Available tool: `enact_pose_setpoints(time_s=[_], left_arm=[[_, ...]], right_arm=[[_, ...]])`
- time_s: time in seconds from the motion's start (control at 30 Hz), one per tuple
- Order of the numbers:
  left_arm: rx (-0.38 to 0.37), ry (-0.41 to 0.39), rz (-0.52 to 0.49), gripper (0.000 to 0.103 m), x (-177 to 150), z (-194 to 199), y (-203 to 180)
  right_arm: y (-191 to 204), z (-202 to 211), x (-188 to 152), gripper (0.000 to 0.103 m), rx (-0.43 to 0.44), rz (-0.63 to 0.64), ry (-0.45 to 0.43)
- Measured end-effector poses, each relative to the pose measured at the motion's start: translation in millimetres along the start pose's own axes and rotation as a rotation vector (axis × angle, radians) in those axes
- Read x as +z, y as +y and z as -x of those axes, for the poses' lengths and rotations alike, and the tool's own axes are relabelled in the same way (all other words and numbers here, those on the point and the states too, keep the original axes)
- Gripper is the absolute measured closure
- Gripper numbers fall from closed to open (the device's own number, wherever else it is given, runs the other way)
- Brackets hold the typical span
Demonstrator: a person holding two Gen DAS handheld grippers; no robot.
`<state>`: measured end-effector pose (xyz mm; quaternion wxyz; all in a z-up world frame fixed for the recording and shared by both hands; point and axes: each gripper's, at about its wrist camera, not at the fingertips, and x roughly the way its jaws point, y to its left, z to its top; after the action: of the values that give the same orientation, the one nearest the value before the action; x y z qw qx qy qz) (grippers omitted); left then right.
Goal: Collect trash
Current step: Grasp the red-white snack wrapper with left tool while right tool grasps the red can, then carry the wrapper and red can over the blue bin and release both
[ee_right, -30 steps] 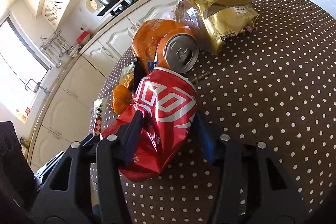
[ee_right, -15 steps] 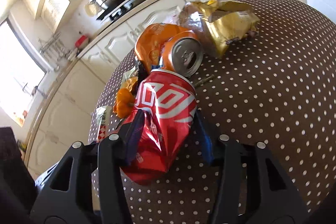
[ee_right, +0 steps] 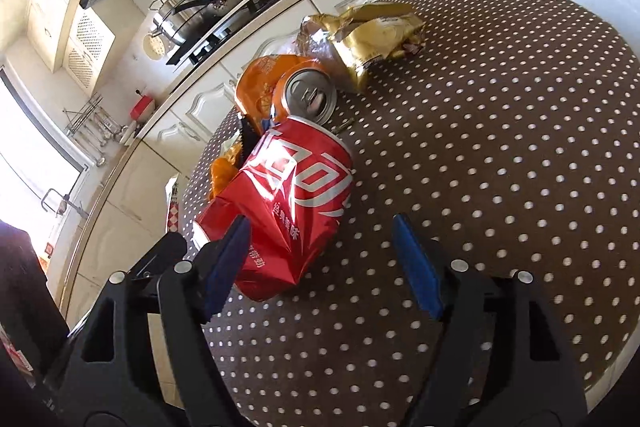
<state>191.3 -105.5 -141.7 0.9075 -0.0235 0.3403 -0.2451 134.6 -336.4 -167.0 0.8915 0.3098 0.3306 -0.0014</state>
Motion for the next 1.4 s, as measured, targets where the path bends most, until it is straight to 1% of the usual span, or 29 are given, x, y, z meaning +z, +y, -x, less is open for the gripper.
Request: enact_pose_setpoints(time_s=[0.07, 0.13, 0.2, 0.27, 0.4, 0.47, 0.53, 0.57, 0.63, 0.7, 0.77, 0.87, 1.03, 1.1, 1.2, 1.27, 1.33, 1.4], left_arm=[[-0.009, 0.009, -0.013, 0.084, -0.5, -0.9, -4.1], [-0.003, 0.006, -0.026, 0.084, -1.6, -0.8, -7.8], [-0.016, 0.011, -0.023, 0.084, -1.4, -1.4, -7.3], [-0.008, 0.019, -0.019, 0.084, -1.4, -4.4, -5.4], [-0.005, 0.033, 0.004, 0.084, -2.2, -10.7, 0.9], [-0.002, 0.034, 0.010, 0.084, -2.4, -11.9, 3.7], [0.006, 0.028, 0.014, 0.084, -1.8, -11.3, 6.0], [0.008, 0.022, 0.016, 0.084, -1.2, -10.6, 7.6], [-0.007, 0.021, 0.028, 0.084, -0.4, -9.6, 12.5], [0.001, 0.015, 0.033, 0.084, 0.1, -8.5, 15.3], [-0.008, 0.009, 0.055, 0.084, 0.7, -6.2, 21.8], [-0.011, 0.000, 0.081, 0.084, 1.5, -2.6, 31.2], [-0.006, -0.041, 0.111, 0.084, 4.5, 12.4, 46.2], [-0.003, -0.066, 0.125, 0.084, 6.0, 21.7, 54.1], [0.013, -0.096, 0.153, 0.084, 6.8, 34.3, 67.7], [0.034, -0.118, 0.179, 0.084, 4.0, 44.6, 82.5], [0.074, -0.138, 0.214, 0.084, -1.1, 55.9, 102.1], [0.103, -0.149, 0.243, 0.084, -7.1, 64.4, 120.9]], right_arm=[[8.1, -5.4, -0.8, 0.030, 0.004, 0.009, 0.006], [11.1, -9.0, -0.1, 0.030, 0.004, 0.010, 0.004], [13.2, -13.5, 2.8, 0.030, 0.029, -0.001, 0.012], [17.0, -19.2, 5.7, 0.030, 0.049, -0.011, 0.018], [20.2, -29.7, 14.9, 0.031, 0.057, -0.018, 0.027], [22.1, -35.8, 17.8, 0.033, 0.050, -0.005, 0.029], [21.0, -40.0, 18.9, 0.055, 0.047, -0.005, 0.028], [19.4, -42.3, 19.4, 0.055, 0.067, -0.008, 0.031], [21.4, -42.1, 20.2, 0.057, 0.069, 0.008, 0.019], [27.1, -39.9, 20.3, 0.058, 0.068, 0.041, -0.001], [35.3, -35.8, 19.4, 0.058, 0.064, 0.078, -0.034], [43.5, -33.1, 19.1, 0.059, 0.073, 0.104, -0.064], [54.2, -27.5, 20.0, 0.059, 0.090, 0.133, -0.099], [64.5, -26.9, 20.0, 0.059, 0.100, 0.155, -0.107], [91.7, -29.2, 17.8, 0.059, 0.136, 0.198, -0.111], [111.7, -32.8, 13.4, 0.059, 0.160, 0.237, -0.105], [136.6, -41.4, 5.9, 0.059, 0.180, 0.285, -0.099], [161.0, -56.2, -5.4, 0.059, 0.208, 0.326, -0.071]])
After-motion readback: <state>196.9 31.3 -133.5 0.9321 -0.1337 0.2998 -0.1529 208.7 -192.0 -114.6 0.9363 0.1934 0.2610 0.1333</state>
